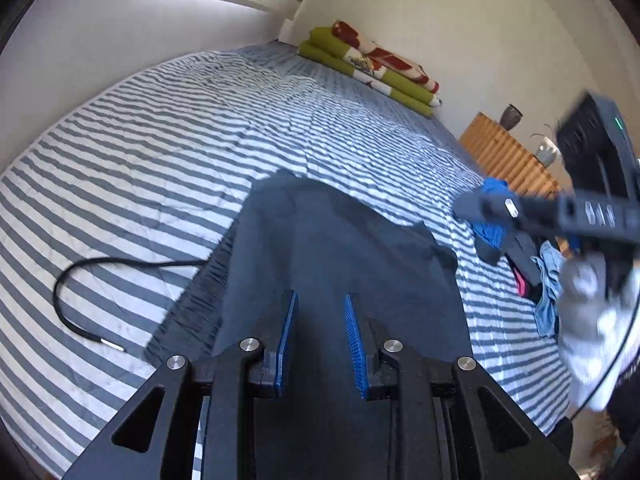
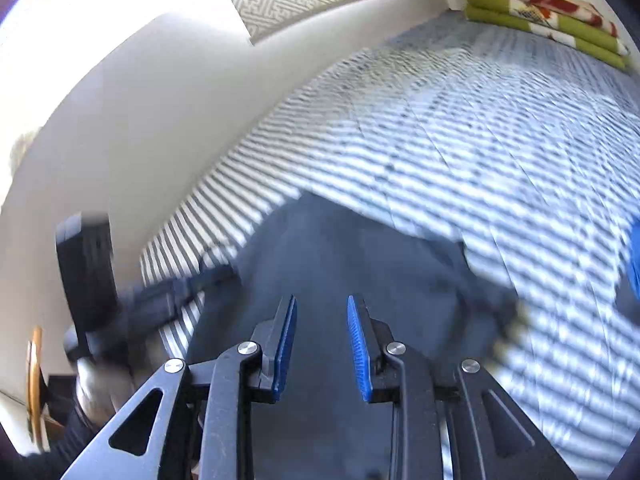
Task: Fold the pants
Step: 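Lift the folded trousers bundle off the bed with the left gripper, then hold the navy trousers bundle by its waistband with the left gripper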
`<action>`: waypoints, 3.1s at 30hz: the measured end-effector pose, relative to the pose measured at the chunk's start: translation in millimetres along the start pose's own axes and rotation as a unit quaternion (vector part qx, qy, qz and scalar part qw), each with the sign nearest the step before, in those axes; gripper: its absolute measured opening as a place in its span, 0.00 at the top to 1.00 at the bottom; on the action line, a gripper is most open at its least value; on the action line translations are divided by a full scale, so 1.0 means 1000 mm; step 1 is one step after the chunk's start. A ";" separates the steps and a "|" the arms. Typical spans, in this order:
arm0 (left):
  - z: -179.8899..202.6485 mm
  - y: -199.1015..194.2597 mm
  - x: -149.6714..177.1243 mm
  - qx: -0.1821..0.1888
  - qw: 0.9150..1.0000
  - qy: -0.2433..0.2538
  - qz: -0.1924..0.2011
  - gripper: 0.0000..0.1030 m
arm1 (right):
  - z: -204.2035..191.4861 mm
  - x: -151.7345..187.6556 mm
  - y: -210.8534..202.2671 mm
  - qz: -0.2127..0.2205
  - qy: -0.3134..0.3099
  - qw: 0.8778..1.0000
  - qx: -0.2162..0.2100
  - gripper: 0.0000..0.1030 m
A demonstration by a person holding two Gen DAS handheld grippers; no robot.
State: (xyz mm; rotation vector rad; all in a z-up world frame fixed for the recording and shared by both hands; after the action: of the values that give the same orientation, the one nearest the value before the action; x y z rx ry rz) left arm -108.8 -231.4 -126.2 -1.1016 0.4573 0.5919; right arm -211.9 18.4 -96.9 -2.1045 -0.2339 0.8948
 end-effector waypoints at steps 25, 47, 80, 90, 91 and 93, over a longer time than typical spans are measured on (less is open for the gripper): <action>-0.028 -0.001 0.009 0.026 1.000 -0.017 -0.002 0.75 | -0.032 -0.083 0.139 -0.113 -0.054 0.991 0.056 0.99; -0.047 0.008 -0.029 -0.034 0.999 -0.001 -0.024 0.26 | 0.028 0.094 0.023 -0.067 0.051 0.991 0.108 0.63; -0.064 0.058 -0.020 -0.042 0.995 -0.034 -0.081 0.21 | 0.115 0.081 -0.038 0.013 0.264 0.963 0.057 0.63; -0.065 0.053 -0.018 -0.049 0.995 -0.045 -0.076 0.21 | -0.038 0.255 -0.005 -0.131 0.050 0.984 0.108 0.62; -0.064 0.051 -0.018 -0.049 0.995 -0.042 -0.075 0.21 | -0.051 0.263 -0.002 -0.157 0.013 0.981 0.111 0.62; -0.063 0.047 -0.019 -0.048 0.995 -0.039 -0.072 0.21 | -0.067 0.271 -0.010 -0.166 -0.009 0.980 0.109 0.62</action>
State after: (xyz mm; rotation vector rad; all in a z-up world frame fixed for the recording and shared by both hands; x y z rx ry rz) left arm -157.2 -277.8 -171.3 -1.1868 0.2811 0.5322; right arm 31.9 104.7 -201.5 -1.7883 -0.4614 0.7053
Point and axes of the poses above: each gripper's, at about its wrist camera, not at the fingertips, and y roughly the way its jaws point, z to its right, x to its underside, the point moved 5 cm from there along y, roughly the way its jaws point, and after that the axes turned 1 degree about -x, right-handed, at the moved point
